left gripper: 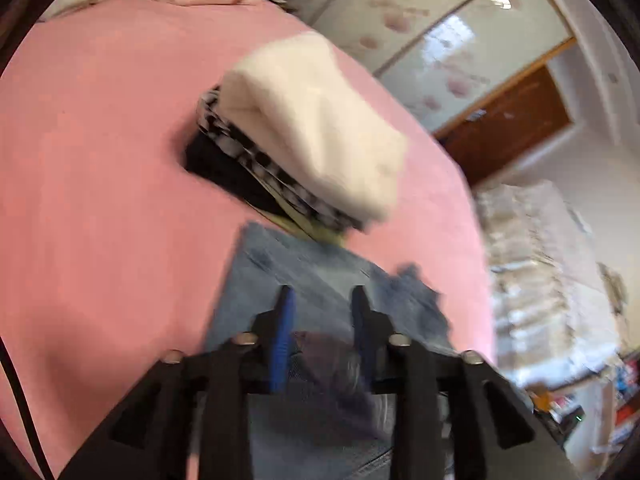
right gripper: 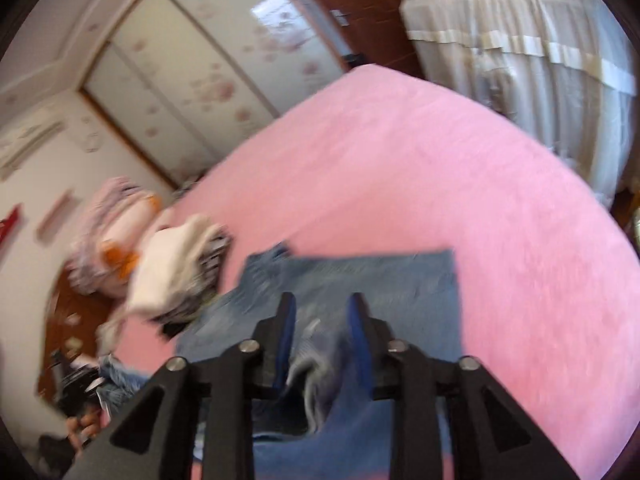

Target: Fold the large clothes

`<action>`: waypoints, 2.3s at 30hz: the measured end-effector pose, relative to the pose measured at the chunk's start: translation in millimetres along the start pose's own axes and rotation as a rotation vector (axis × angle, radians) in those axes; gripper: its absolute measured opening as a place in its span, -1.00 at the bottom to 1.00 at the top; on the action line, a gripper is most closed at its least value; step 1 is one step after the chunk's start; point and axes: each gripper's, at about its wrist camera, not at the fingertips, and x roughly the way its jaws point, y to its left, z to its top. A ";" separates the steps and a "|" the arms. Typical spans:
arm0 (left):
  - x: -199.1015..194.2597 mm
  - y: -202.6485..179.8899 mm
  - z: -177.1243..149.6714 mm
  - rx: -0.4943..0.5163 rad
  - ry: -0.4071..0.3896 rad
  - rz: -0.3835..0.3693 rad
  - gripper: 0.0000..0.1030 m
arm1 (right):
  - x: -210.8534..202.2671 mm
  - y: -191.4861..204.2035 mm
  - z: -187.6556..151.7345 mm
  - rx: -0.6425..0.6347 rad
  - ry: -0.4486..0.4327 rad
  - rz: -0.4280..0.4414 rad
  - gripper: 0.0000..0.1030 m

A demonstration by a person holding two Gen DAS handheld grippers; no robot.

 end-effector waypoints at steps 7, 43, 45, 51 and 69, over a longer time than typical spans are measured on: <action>75.1 17.9 5.9 0.108 0.110 0.164 -0.08 | 77.6 -32.2 -2.9 0.033 0.151 -0.054 0.11; 94.7 -48.0 -86.5 0.744 0.058 0.459 -0.87 | 73.8 4.0 -80.5 -0.495 0.086 -0.335 -0.84; 74.1 -55.0 -83.5 0.733 -0.013 0.461 -0.96 | 54.8 12.1 -75.9 -0.498 0.031 -0.330 -0.85; 12.7 -66.7 -52.0 0.678 -0.235 0.510 -1.00 | 16.1 46.7 -58.1 -0.517 -0.112 -0.310 -0.85; 115.4 -43.1 -53.9 0.682 0.182 0.195 0.11 | 43.4 26.1 -59.8 -0.474 -0.005 -0.282 -0.85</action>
